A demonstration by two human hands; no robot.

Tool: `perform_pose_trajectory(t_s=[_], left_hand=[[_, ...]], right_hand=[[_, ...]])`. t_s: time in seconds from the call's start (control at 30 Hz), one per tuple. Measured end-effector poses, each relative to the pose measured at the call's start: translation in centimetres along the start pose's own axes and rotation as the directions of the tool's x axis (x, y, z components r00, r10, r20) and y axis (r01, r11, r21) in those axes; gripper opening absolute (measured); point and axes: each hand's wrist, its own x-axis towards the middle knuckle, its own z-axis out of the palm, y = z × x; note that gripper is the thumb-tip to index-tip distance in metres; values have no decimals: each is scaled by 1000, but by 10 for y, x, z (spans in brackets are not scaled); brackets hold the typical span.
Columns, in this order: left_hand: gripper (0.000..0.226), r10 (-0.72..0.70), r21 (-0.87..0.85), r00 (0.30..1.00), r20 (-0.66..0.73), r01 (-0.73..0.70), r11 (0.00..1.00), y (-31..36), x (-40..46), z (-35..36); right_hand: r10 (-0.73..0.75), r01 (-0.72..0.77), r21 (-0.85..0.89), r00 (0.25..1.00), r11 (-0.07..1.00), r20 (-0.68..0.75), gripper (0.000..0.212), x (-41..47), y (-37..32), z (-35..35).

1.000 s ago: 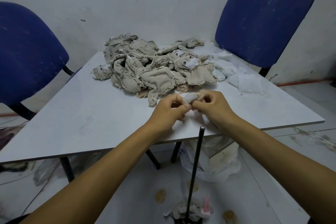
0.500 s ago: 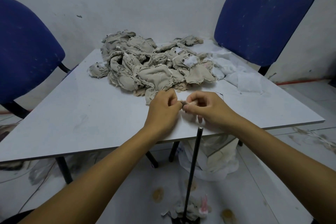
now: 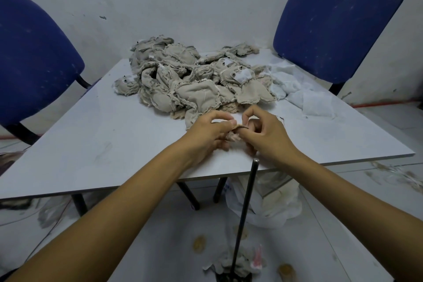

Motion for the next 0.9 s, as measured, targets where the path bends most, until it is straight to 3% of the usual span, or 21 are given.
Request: perform_pose_trajectory(t_s=[0.07,0.13,0.2,0.23,0.27,0.33,0.37,0.53,0.67,0.77,0.9], left_hand=[[8,4,-19,1000,14,-4,1000,-1,-1,-2],[10,42,-108,999,-14,-44,993,-2,-1,-6],[11,81,-165,995,51,-71,984,-2,-1,-10],[17,94,-122,991,97,-82,989,-2,-2,-11],[24,103,-41,988,116,-99,994,-3,-4,-10],[28,121,67,989,90,-127,990,-4,-5,-8],[28,120,62,990,69,-124,990,-5,-5,-6],[28,97,-12,995,-16,-97,995,-3,-2,-3],[23,99,-14,993,-57,-100,995,-5,-2,-3],[20,121,-13,988,-97,-123,992,-7,-2,-3],[18,143,2,983,-114,-144,990,-8,-3,1]], right_hand=[[6,-10,55,997,998,72,22,0,-3,-3],[67,-113,292,984,950,162,33,5,-7,-7],[134,-178,375,981,910,142,38,12,-7,-12],[133,-151,246,987,957,88,35,17,-4,-15],[107,-106,-28,993,994,47,31,24,0,-18],[66,-1,-574,994,819,92,30,36,12,-19],[89,14,-681,989,732,117,32,40,17,-17],[171,-41,-837,983,546,63,51,63,30,3],[150,-171,-800,983,575,-103,65,83,35,12],[180,-232,-809,971,540,-158,81,95,38,15],[157,-205,-768,978,607,-136,60,103,36,12]])
